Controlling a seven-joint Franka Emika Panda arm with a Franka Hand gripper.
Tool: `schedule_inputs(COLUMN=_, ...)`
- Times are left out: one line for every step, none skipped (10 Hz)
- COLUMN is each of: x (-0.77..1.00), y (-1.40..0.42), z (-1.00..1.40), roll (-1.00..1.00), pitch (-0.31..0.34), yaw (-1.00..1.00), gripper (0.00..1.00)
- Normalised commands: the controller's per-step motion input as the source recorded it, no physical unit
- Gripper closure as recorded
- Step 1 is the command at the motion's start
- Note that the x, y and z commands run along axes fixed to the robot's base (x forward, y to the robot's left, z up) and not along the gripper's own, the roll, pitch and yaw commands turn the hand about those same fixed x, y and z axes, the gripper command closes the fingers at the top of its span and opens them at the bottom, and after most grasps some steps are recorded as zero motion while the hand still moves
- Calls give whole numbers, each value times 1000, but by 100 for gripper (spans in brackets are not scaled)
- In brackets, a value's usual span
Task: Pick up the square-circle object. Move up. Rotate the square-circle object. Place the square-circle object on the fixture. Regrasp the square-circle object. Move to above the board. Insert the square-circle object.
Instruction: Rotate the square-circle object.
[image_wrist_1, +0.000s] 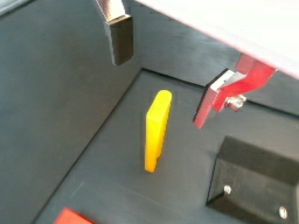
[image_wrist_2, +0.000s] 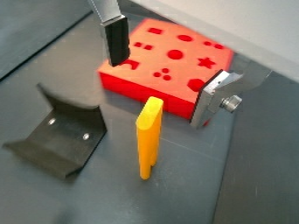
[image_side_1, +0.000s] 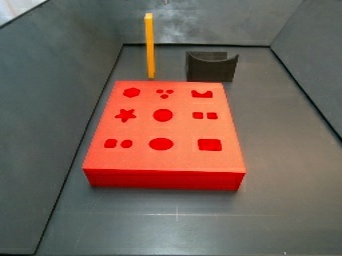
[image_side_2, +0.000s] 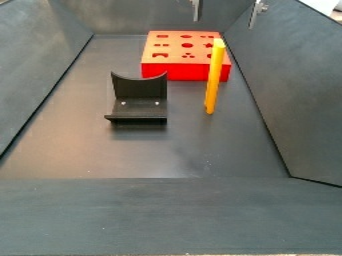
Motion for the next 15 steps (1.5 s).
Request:
schedule_inputs(x=25, y=2, z=-9, roll=4, pitch=61, yaw=1000, gripper=0)
schedule_inputs(x=25, y=2, z=-8, roll=5, pitch=79, yaw=1000, gripper=0)
schedule_inputs(x=26, y=3, z=-7, roll=6, pitch=86, yaw=933, gripper=0)
schedule_inputs(x=27, y=3, z=-5, roll=6, pitch=84, yaw=596, gripper=0)
schedule_inputs(x=28, y=3, z=-3, roll=6, pitch=83, yaw=345, gripper=0)
schedule_inputs(x=29, y=3, z=-2, roll=6, pitch=82, yaw=224, gripper=0)
schedule_inputs(x=0, y=0, z=-1000, roll=6, pitch=82, yaw=170, gripper=0)
schedule_inputs(x=22, y=2, z=-1000, roll=8, pitch=56, yaw=96, gripper=0)
schedule_inputs(x=36, y=2, z=-1000, roll=8, pitch=26, yaw=79, gripper=0)
schedule_inputs(x=35, y=-2, z=-975, roll=6, pitch=-8, yaw=64, gripper=0)
schedule_inputs(x=28, y=-6, z=-814, roll=3, pitch=-28, yaw=58, gripper=0)
schedule_inputs(x=14, y=-13, z=-599, roll=-4, pitch=-44, yaw=53, gripper=0)
schedule_inputs(x=12, y=-14, z=-439, roll=-8, pitch=-55, yaw=52, gripper=0)
schedule_inputs(x=10, y=-15, z=-236, roll=-16, pitch=-61, yaw=52, gripper=0)
schedule_inputs(x=0, y=0, z=0, roll=-19, pitch=-64, yaw=52, gripper=100)
